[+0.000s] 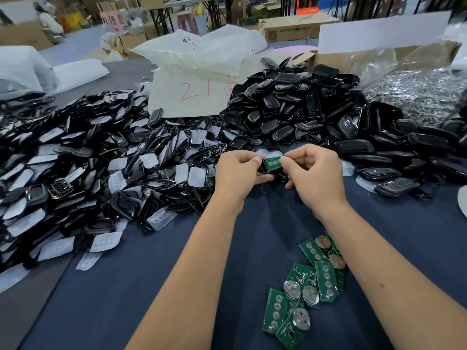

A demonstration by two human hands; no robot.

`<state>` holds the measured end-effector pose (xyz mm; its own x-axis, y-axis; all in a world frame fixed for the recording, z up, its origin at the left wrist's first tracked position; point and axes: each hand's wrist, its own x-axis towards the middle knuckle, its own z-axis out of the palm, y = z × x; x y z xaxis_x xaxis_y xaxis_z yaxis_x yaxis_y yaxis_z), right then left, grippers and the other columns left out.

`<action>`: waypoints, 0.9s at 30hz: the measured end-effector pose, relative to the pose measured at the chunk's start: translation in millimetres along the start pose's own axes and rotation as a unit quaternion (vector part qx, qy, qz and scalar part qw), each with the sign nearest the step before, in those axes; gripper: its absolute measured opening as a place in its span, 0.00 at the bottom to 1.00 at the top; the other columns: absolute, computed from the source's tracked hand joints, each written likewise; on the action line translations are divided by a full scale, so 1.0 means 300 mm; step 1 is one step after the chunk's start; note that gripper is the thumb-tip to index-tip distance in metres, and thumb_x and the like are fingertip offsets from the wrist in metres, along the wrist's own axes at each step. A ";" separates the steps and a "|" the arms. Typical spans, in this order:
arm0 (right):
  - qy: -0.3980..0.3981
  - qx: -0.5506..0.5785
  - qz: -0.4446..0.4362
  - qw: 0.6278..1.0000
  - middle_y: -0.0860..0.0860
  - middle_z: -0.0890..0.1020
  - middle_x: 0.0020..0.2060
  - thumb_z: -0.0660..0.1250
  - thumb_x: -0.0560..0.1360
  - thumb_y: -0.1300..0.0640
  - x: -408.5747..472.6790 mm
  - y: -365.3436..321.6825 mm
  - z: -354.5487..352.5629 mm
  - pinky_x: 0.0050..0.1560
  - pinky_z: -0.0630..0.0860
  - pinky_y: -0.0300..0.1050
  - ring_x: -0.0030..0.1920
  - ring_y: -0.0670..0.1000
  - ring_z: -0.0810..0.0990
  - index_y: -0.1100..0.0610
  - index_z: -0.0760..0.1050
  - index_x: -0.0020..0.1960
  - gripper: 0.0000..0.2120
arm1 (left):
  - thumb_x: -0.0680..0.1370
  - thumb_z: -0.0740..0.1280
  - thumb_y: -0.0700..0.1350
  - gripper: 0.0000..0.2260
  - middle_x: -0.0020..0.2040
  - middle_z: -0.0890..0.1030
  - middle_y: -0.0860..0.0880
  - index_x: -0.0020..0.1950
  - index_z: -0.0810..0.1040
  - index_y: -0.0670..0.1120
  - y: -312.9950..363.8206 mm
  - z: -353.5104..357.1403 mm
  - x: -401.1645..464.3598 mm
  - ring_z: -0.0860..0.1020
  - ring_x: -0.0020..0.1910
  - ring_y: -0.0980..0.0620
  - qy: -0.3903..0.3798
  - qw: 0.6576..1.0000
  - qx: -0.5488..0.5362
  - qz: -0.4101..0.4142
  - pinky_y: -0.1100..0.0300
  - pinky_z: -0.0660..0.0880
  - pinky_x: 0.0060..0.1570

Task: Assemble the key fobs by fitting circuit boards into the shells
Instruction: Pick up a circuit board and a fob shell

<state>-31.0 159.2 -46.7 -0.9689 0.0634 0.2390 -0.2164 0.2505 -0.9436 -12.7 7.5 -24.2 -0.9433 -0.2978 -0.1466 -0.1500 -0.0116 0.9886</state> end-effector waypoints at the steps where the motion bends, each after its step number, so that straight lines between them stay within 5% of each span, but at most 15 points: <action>1: -0.001 -0.002 0.002 1.000 0.49 0.85 0.35 0.74 0.77 0.59 0.000 0.000 0.000 0.28 0.77 0.40 0.25 0.50 0.82 0.54 0.82 0.44 0.04 | 0.83 0.65 0.35 0.09 0.48 0.86 0.39 0.50 0.85 0.38 -0.001 -0.001 0.000 0.87 0.38 0.45 -0.001 1.000 -0.001 -0.001 0.59 0.84 0.42; 11: 0.001 -0.063 0.002 0.998 0.49 0.85 0.35 0.78 0.75 0.55 -0.005 -0.016 0.005 0.36 0.75 0.42 0.30 0.49 0.80 0.53 0.82 0.43 0.06 | 0.76 0.74 0.32 0.04 0.41 0.86 0.43 0.44 0.85 0.40 -0.006 -0.001 -0.007 0.87 0.37 0.46 0.002 1.000 -0.004 0.017 0.56 0.85 0.43; 19: 0.019 -0.090 0.003 0.996 0.46 0.82 0.32 0.83 0.68 0.45 -0.002 -0.013 -0.008 0.30 0.70 0.29 0.30 0.41 0.78 0.48 0.80 0.44 0.14 | 0.74 0.75 0.33 0.06 0.38 0.87 0.45 0.44 0.85 0.43 0.019 -0.029 -0.004 0.85 0.33 0.48 -0.025 0.999 0.023 0.036 0.56 0.84 0.43; 24: -0.080 0.149 0.050 0.984 0.53 0.86 0.35 0.79 0.74 0.62 0.011 -0.048 0.012 0.31 0.78 0.40 0.32 0.50 0.84 0.54 0.85 0.49 0.07 | 0.75 0.75 0.34 0.06 0.35 0.85 0.48 0.44 0.85 0.45 0.047 -0.043 0.000 0.81 0.30 0.52 -0.029 0.998 -0.033 0.044 0.61 0.79 0.38; 27: -0.074 0.208 0.073 0.973 0.54 0.86 0.35 0.78 0.74 0.63 0.032 -0.078 0.051 0.30 0.76 0.38 0.30 0.48 0.82 0.56 0.84 0.46 0.05 | 0.75 0.75 0.34 0.05 0.34 0.83 0.49 0.44 0.82 0.42 0.052 -0.043 0.004 0.78 0.28 0.55 -0.006 0.992 -0.117 0.036 0.64 0.77 0.34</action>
<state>-37.1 139.3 -25.9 -0.9929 -0.0785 0.0896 -0.0758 -0.1642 -0.9835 -12.4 -5.3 -8.5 -0.9531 -0.2937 -0.0735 -0.0101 -0.2118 0.9773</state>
